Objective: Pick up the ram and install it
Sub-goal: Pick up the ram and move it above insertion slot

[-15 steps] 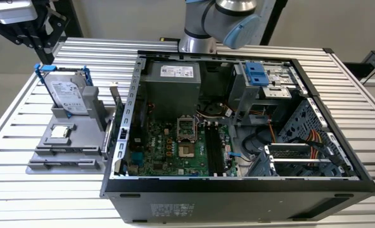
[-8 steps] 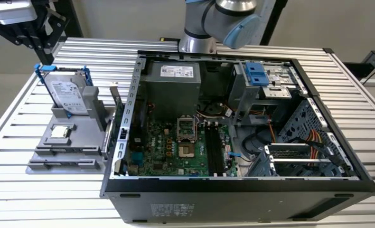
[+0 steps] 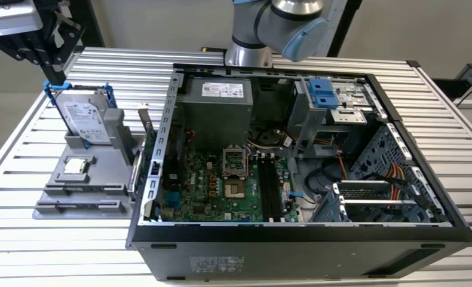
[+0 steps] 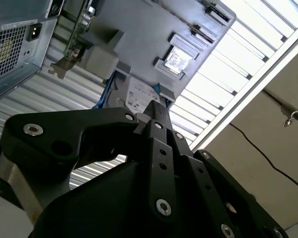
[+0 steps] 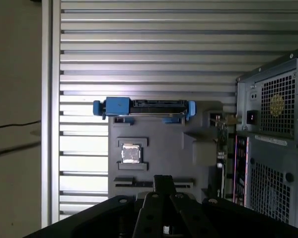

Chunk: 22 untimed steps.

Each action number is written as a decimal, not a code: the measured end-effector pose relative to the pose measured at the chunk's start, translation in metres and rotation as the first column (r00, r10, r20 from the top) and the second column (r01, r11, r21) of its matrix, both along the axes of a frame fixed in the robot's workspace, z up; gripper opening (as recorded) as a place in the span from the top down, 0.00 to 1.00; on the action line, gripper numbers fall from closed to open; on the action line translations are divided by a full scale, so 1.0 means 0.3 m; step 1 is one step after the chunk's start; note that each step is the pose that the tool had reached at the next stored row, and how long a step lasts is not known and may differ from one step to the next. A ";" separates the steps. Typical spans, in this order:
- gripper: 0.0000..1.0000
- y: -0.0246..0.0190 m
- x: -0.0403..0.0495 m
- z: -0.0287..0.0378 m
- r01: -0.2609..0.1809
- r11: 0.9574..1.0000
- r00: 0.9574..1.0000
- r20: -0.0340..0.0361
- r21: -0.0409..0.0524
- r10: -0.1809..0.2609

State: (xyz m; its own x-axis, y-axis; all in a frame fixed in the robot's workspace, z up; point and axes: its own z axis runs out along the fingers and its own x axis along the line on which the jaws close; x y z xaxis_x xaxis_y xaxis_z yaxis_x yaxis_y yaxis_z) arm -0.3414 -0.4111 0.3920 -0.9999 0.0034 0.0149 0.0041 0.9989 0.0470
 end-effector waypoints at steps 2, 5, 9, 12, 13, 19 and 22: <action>1.00 -0.008 0.000 0.000 0.000 1.000 1.000 0.000 0.000 0.000; 1.00 -0.020 0.000 0.000 0.000 1.000 1.000 0.000 0.000 0.000; 1.00 -0.037 0.000 -0.001 0.000 1.000 1.000 0.000 0.000 0.000; 1.00 -0.049 0.000 -0.001 0.000 1.000 1.000 0.000 0.000 0.000; 1.00 -0.053 0.000 -0.001 0.000 1.000 1.000 0.000 0.000 0.000; 1.00 -0.077 0.000 -0.002 0.000 1.000 1.000 0.000 0.000 0.000; 1.00 -0.088 0.000 -0.002 0.000 1.000 1.000 0.000 0.000 0.000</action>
State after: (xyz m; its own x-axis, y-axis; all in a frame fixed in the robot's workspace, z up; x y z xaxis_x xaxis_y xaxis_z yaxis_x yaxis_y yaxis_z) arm -0.3414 -0.4376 0.3913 -0.9999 0.0034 0.0149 0.0041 0.9989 0.0470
